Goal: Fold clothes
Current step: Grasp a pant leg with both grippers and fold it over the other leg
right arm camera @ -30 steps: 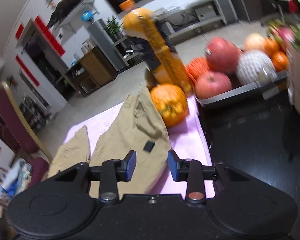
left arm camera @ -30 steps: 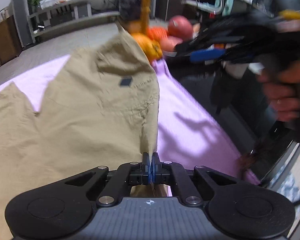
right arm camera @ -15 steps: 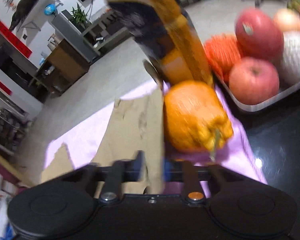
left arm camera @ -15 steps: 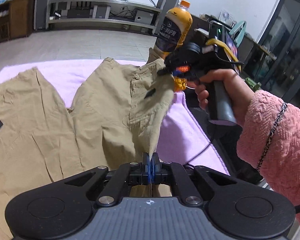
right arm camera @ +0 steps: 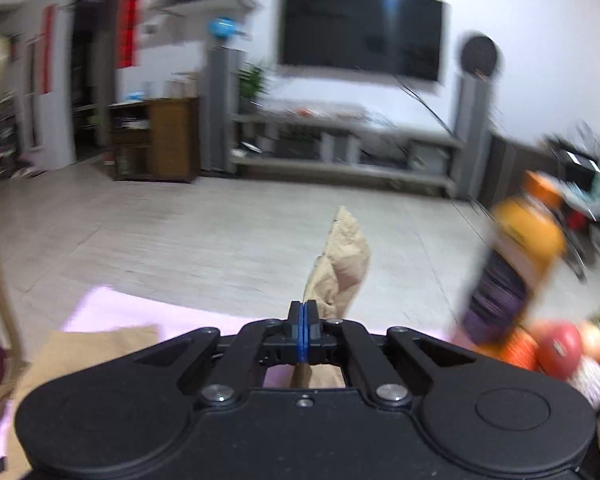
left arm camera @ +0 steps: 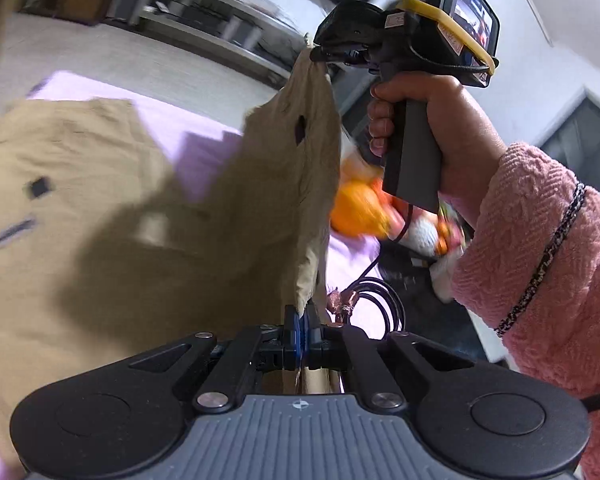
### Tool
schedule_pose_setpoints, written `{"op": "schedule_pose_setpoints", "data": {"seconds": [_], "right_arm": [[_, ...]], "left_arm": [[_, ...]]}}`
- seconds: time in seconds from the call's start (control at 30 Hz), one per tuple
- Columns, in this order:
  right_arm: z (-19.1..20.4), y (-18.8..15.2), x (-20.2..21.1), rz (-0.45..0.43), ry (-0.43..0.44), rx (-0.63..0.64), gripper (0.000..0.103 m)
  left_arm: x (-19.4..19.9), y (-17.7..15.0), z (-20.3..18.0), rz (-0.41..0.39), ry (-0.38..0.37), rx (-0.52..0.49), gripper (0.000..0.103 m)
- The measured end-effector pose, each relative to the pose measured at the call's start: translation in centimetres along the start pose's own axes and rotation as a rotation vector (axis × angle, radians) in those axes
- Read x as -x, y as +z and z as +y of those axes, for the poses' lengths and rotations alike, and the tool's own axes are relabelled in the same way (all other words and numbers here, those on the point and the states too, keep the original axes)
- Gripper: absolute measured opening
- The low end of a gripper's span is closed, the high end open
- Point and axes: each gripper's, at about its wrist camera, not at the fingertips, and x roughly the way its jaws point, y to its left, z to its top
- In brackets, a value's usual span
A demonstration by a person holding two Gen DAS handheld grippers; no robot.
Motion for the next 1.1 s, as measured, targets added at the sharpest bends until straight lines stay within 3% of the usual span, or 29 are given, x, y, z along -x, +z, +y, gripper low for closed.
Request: {"op": "schedule_pose_setpoints", "data": {"seconds": [0.13, 0.23, 0.3, 0.4, 0.57, 0.8, 0.87, 0.9, 1.0, 1.1], "right_arm": [[8.7, 0.4, -0.9, -0.017, 0.137, 0.114, 0.001], [15.5, -1.0, -2.3, 0.034, 0.254, 0.178, 0.001], [19.4, -2.8, -4.0, 0.108, 0.326, 0.194, 0.001], [23.0, -6.1, -7.4, 0.254, 0.368, 0.180, 0.001], [24.8, -9.0, -10.3, 0.395, 0.364, 0.135, 0.001], [26.2, -8.3, -8.7, 0.454, 0.467, -0.009, 0.001], [26.4, -8.4, -8.9, 0.462, 0.436, 0.014, 0.001], [26.5, -8.5, -9.0, 0.466, 0.416, 0.030, 0.003], [25.8, -7.9, -8.8, 0.492, 0.402, 0.085, 0.042], [22.7, -5.6, -5.5, 0.428, 0.396, 0.161, 0.047]], "left_arm": [[4.3, -0.7, 5.2, -0.066, 0.050, 0.079, 0.003], [6.0, -2.4, 9.3, -0.070, 0.109, 0.154, 0.003], [6.1, -3.7, 11.8, -0.052, 0.146, 0.214, 0.002], [5.4, -5.4, 14.6, -0.020, 0.178, 0.289, 0.002], [4.4, -6.0, 15.3, -0.015, 0.173, 0.279, 0.002], [6.3, -6.3, 15.5, -0.020, 0.159, 0.297, 0.002], [6.3, -6.4, 15.6, -0.007, 0.182, 0.307, 0.003], [6.1, -6.5, 15.7, 0.004, 0.196, 0.312, 0.003], [5.6, -6.8, 16.6, 0.039, 0.234, 0.338, 0.004], [5.7, -7.2, 16.4, 0.052, 0.266, 0.334, 0.007]]}}
